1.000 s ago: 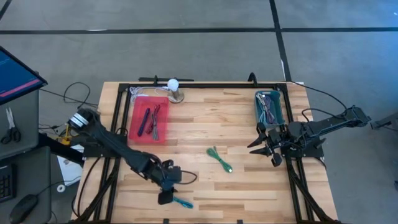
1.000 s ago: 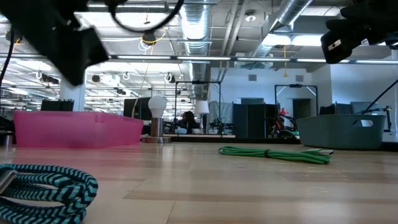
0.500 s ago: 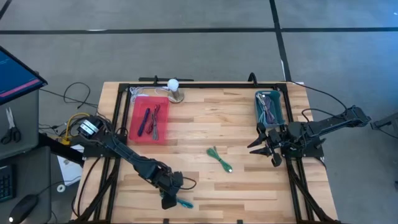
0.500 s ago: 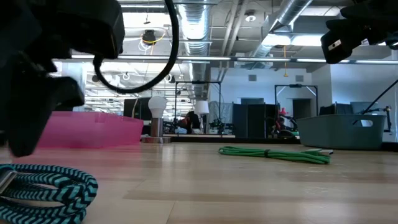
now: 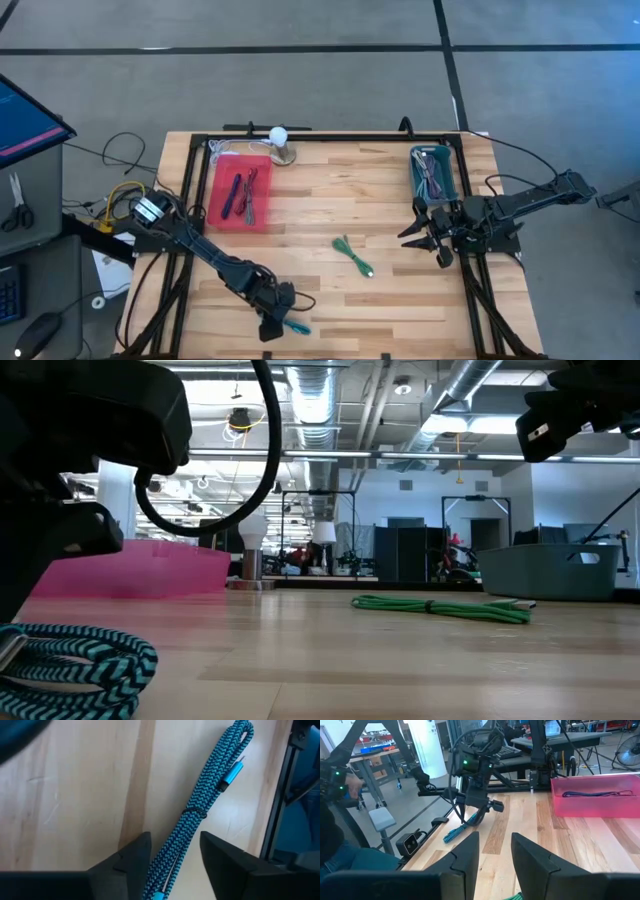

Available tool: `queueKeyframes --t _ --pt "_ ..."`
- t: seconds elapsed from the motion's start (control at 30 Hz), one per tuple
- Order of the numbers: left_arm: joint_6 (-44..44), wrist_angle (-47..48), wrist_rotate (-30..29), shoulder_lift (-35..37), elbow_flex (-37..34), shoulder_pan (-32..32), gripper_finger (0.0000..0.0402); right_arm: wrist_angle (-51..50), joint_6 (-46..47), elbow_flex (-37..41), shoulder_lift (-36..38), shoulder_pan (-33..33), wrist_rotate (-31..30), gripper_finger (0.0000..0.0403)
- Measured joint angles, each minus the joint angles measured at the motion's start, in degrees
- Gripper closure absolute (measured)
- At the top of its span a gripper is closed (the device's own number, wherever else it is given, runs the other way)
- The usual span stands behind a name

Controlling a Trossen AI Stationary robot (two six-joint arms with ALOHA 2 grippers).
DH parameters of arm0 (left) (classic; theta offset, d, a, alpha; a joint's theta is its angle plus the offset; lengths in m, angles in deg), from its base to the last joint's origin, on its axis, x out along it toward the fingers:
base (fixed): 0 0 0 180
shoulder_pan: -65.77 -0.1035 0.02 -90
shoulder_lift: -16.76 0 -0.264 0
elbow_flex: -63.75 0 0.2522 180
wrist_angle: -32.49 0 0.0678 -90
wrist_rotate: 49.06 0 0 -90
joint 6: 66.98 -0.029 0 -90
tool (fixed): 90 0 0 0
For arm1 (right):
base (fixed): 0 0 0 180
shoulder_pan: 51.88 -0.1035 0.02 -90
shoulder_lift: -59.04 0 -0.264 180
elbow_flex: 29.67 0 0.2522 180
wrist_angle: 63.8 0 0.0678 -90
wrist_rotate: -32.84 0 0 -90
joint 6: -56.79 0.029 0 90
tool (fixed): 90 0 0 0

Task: Pick & Place USB Port
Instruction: Put the blue patterned charger cable into the pink bin

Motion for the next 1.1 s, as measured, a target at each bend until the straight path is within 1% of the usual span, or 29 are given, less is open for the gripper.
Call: queueKeyframes --t 0.37,0.43,0.47,0.6,0.67,0.73,0.87,1.0,1.1 --pt "-0.23 -0.64 -0.65 -0.04 -2.79 -0.09 0.0357 0.00 -0.01 -0.01 -0.01 -0.02 0.01 0.0296" --pt "-1.43 -0.85 -0.61 0.00 -3.02 -0.09 0.0380 0.00 0.00 -0.02 0.00 0.00 0.01 0.0296" --pt "-2.22 -1.09 -0.55 -0.02 -3.02 -0.09 0.0385 0.00 0.00 -0.02 -0.02 0.00 0.01 0.0296" --pt "-5.30 -1.77 -0.90 1.30 -3.15 -0.39 0.0384 0.00 0.00 -0.02 0.00 0.00 0.01 0.0296" --pt "-7.37 -1.11 -2.41 3.00 -3.41 -0.74 0.0384 0.00 0.00 -0.02 -0.02 -0.02 0.01 0.0296" --pt "-9.47 0.48 -4.43 5.55 -3.67 -1.64 0.0385 0.00 0.00 -0.02 0.00 0.00 0.01 0.0296" --pt "-13.69 1.70 -9.67 13.23 -3.37 -3.43 0.0386 -0.24 0.00 -0.02 0.00 -0.02 0.01 0.0296" --pt "-17.72 8.76 -16.06 21.04 -3.45 -5.10 0.0386 -0.98 0.01 -0.02 0.00 -0.01 0.01 0.0296" --pt "-18.23 17.44 -22.30 26.82 -3.32 -6.64 0.0386 -1.18 0.00 -0.02 0.00 -0.02 0.01 0.0296"
